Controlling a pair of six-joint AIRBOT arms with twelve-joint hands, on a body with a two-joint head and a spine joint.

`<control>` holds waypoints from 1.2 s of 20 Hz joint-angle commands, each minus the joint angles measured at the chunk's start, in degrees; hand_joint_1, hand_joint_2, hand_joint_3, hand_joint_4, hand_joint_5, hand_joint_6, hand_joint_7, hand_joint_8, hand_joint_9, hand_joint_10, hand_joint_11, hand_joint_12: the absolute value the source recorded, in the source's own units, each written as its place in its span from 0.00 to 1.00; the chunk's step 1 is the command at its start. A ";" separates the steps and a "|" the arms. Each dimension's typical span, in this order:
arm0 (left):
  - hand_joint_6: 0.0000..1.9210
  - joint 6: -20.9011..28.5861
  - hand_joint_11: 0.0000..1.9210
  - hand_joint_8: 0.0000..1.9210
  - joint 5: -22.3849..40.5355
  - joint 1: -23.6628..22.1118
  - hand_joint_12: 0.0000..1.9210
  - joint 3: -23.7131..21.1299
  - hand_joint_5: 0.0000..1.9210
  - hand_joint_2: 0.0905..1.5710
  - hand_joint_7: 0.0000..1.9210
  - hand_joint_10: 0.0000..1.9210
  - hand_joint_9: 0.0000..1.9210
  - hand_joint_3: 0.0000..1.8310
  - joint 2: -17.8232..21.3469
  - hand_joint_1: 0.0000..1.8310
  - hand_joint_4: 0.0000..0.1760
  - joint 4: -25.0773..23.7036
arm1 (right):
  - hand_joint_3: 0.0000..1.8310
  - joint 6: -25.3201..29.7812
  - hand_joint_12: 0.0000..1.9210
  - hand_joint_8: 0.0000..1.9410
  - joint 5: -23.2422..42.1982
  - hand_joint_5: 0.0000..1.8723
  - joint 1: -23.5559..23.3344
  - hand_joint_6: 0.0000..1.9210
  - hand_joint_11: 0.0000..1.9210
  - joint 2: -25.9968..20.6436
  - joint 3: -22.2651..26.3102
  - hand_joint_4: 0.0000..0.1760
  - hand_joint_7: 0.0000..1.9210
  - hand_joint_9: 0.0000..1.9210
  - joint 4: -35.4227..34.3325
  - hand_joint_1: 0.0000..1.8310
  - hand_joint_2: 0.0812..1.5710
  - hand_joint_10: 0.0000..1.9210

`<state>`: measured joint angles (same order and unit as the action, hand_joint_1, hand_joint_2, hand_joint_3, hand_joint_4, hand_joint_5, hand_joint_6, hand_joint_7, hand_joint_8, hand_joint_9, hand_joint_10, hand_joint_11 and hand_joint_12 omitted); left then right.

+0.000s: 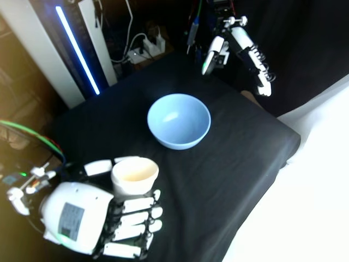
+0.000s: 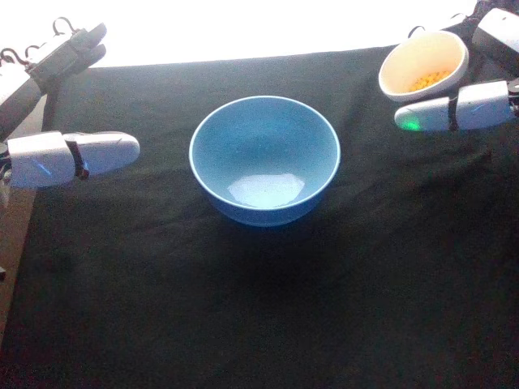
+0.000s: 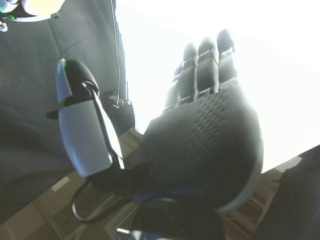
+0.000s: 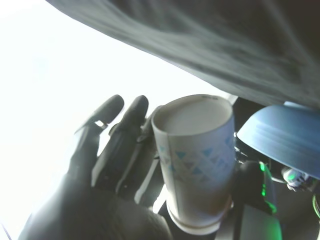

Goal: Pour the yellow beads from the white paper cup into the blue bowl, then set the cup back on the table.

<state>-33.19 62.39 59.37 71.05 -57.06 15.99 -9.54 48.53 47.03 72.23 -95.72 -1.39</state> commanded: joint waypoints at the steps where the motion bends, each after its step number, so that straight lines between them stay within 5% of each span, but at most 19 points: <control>1: 0.00 0.57 0.00 0.00 6.99 -0.64 0.17 0.32 0.02 0.56 0.11 0.00 0.08 0.00 -0.41 0.34 0.00 0.51 | 0.00 0.63 0.55 0.36 8.02 0.51 -1.12 0.54 0.28 -0.69 -0.02 0.11 0.58 0.56 -1.96 0.67 0.68 0.02; 3: 0.00 0.57 0.00 0.00 6.98 -0.64 0.13 0.33 0.02 0.56 0.13 0.00 0.08 0.00 -0.43 0.35 0.00 0.52 | 0.00 0.63 0.48 0.37 9.00 0.51 -1.44 0.56 0.39 -0.96 0.40 0.05 0.58 0.60 -1.98 0.67 0.68 0.01; 5: 0.00 0.57 0.00 0.00 6.89 -0.64 0.12 0.39 0.03 0.56 0.14 0.00 0.08 0.00 -0.43 0.36 0.03 0.52 | 0.00 0.63 0.43 0.37 9.78 0.52 -1.50 0.52 0.45 -1.06 0.76 0.09 0.59 0.63 -1.98 0.67 0.68 0.01; 8: 0.00 0.57 0.00 0.00 6.88 -0.65 0.12 0.46 0.04 0.56 0.12 0.00 0.08 0.00 -0.50 0.35 0.00 0.55 | 0.00 0.62 0.53 0.40 10.46 0.52 -1.78 0.49 0.39 -1.06 1.10 0.00 0.59 0.65 -1.98 0.67 0.67 0.00; 10: 0.00 0.57 0.00 0.00 6.89 -0.66 0.12 0.49 0.04 0.57 0.13 0.00 0.08 0.00 -0.50 0.36 0.00 0.56 | 0.00 0.62 0.54 0.36 11.19 0.50 -2.19 0.52 0.45 -1.15 1.53 0.00 0.62 0.69 -1.70 0.68 0.67 0.02; 15: 0.00 0.64 0.00 0.00 7.01 -0.65 0.12 0.52 0.04 0.55 0.10 0.00 0.07 0.00 -0.46 0.37 0.05 0.58 | 0.00 0.61 0.54 0.34 11.78 0.51 -7.15 0.47 0.40 -2.31 3.59 0.00 0.64 0.69 5.46 0.69 0.66 0.00; 18: 0.00 0.65 0.00 0.00 6.98 -0.65 0.16 0.55 0.04 0.55 0.10 0.00 0.07 0.00 -0.46 0.34 0.00 0.57 | 0.00 0.61 0.65 0.47 11.73 0.54 -10.71 0.43 0.30 -2.66 4.55 0.00 0.57 0.64 10.13 0.67 0.68 0.00; 20: 0.00 0.65 0.00 0.00 6.95 -0.66 0.16 0.56 0.04 0.54 0.10 0.01 0.08 0.00 -0.46 0.35 0.05 0.50 | 0.00 0.61 0.66 0.45 11.55 0.54 -11.79 0.44 0.30 -2.65 4.73 0.00 0.57 0.64 11.72 0.67 0.68 0.00; 21: 0.00 0.65 0.00 0.00 6.96 -0.66 0.20 0.56 0.04 0.55 0.10 0.01 0.11 0.00 -0.45 0.36 0.01 0.50 | 0.00 0.61 0.60 0.40 11.19 0.54 -12.30 0.45 0.31 -2.65 4.75 0.04 0.59 0.64 12.65 0.67 0.67 0.00; 22: 0.00 0.65 0.00 0.00 6.94 -0.66 0.27 0.59 0.04 0.55 0.11 0.00 0.12 0.00 -0.45 0.36 0.01 0.45 | 0.00 0.61 0.62 0.42 10.95 0.57 -12.40 0.42 0.28 -2.63 4.75 0.19 0.57 0.62 13.16 0.67 0.66 0.00; 24: 0.00 0.65 0.00 0.00 6.71 -0.71 0.28 0.64 0.04 0.55 0.09 0.00 0.09 0.00 -0.45 0.35 0.00 0.23 | 0.00 0.61 0.65 0.44 9.49 0.56 -13.38 0.42 0.28 -2.48 4.75 0.17 0.57 0.63 15.20 0.67 0.67 0.01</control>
<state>-33.12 62.19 59.37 71.31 -57.36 15.88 -9.41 51.16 33.93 69.67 -90.94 17.61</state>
